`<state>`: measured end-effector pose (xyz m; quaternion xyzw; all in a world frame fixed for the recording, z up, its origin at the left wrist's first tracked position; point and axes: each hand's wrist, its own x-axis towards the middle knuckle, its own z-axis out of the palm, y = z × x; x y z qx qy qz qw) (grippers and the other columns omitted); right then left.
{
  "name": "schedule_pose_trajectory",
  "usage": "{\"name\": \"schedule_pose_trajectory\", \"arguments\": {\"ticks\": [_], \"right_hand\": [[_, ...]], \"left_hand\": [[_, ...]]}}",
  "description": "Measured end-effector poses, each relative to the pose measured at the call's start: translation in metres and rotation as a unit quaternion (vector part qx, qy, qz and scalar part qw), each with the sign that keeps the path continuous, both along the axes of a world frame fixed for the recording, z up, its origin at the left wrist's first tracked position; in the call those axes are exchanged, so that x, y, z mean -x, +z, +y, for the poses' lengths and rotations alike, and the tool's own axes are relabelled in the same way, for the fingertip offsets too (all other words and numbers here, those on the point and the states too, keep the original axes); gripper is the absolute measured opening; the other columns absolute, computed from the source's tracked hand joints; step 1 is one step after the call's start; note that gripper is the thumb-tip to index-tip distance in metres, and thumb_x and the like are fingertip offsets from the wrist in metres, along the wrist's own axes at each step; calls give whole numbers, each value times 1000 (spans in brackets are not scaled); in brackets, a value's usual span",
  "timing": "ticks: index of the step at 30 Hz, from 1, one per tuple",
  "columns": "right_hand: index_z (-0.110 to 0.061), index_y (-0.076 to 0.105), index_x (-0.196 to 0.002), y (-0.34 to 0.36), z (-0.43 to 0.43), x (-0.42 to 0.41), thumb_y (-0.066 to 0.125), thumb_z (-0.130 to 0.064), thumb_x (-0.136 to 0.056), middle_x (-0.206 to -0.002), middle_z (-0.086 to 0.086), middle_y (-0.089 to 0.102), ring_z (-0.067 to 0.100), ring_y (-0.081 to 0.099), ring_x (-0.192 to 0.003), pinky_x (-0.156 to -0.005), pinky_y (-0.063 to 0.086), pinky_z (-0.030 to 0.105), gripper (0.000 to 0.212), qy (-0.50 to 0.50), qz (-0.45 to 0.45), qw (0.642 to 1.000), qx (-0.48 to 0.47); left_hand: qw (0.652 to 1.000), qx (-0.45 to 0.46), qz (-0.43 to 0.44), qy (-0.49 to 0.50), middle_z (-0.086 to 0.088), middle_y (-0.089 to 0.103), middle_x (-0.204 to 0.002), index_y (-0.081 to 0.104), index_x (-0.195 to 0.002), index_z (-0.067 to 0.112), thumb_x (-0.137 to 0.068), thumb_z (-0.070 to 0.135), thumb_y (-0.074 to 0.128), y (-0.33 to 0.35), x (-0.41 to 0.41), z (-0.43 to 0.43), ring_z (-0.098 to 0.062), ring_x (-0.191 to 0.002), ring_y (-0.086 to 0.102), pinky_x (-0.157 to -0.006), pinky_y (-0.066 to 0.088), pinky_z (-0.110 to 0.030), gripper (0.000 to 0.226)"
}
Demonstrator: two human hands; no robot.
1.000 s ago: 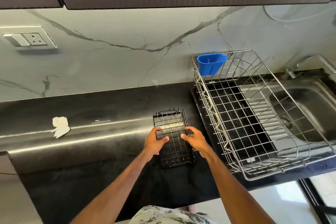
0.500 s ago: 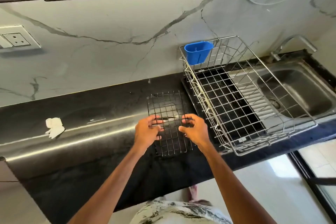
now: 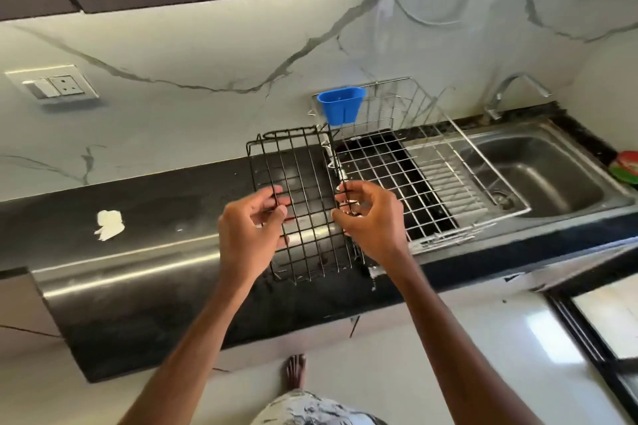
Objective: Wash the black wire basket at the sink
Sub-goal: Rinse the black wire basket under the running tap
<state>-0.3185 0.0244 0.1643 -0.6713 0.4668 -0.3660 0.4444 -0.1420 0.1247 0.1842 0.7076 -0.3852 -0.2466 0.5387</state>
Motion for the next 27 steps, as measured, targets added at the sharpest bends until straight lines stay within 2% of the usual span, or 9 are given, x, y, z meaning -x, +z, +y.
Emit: {"name": "schedule_pose_trajectory", "arguments": {"ticks": [2, 4, 7, 9, 15, 18, 22, 27], "right_hand": [[-19, 68, -119, 21, 7, 41, 82, -17, -81, -105, -13, 73, 4, 72, -94, -78, 63, 29, 41, -5, -16, 1000, 25], [-20, 69, -118, 42, 11, 84, 82, -18, -82, -105, -12, 73, 5, 73, -93, -74, 65, 33, 39, -10, -26, 999, 42], [-18, 68, -121, 73, 15, 146, 83, -18, -81, -105, -12, 74, 5, 74, -90, -67, 65, 35, 42, -33, -28, 997, 57], [-19, 69, -120, 88, 16, 186, 83, -17, -81, -103, -12, 75, 3, 74, -89, -66, 65, 35, 41, -52, -22, 996, 67], [-29, 72, -105, 102, 4, 286, 82, -14, -77, -90, -16, 76, -4, 72, -78, -71, 64, 29, 33, -131, 16, 987, 86], [-38, 67, -95, 99, -13, 332, 82, -12, -77, -88, -16, 74, -4, 70, -77, -74, 63, 27, 34, -174, 29, 981, 86], [-38, 66, -100, 85, -53, 385, 84, -15, -76, -87, -18, 72, -4, 70, -77, -75, 62, 26, 38, -216, 49, 972, 80], [-37, 64, -104, 70, -119, 445, 84, -15, -78, -88, -21, 69, -6, 66, -79, -71, 52, 12, 40, -230, 73, 967, 77]], "left_hand": [[998, 42, -38, -17, 5, 79, -108, 69, -127, 20, -96, 7, 70, 25, 39, 3, -10, -88, 78, -66, 66, -47, 33], [994, 70, -77, -44, 7, 77, -105, 67, -126, 22, -96, 10, 70, 50, 78, 4, -8, -86, 78, -62, 66, -43, 33], [990, 99, -68, -71, 11, 76, -102, 68, -124, 20, -95, 10, 70, 80, 133, 3, -7, -84, 78, -55, 64, -35, 30], [989, 108, -52, -89, 8, 77, -103, 70, -125, 13, -96, 8, 70, 89, 169, -3, -9, -85, 78, -54, 64, -35, 30], [981, 133, -41, -133, 2, 77, -104, 67, -128, 12, -98, 8, 68, 79, 269, -42, -12, -83, 79, -57, 65, -46, 30], [979, 132, -44, -152, 4, 77, -104, 65, -131, 7, -98, 9, 68, 69, 315, -74, -11, -80, 78, -54, 64, -45, 34], [973, 129, -51, -186, -3, 77, -109, 66, -130, 8, -99, 10, 68, 55, 367, -124, -11, -81, 79, -54, 64, -45, 32], [970, 113, -40, -214, 1, 75, -108, 65, -132, 6, -99, 8, 67, 40, 426, -197, -10, -79, 79, -51, 63, -46, 34]]}}
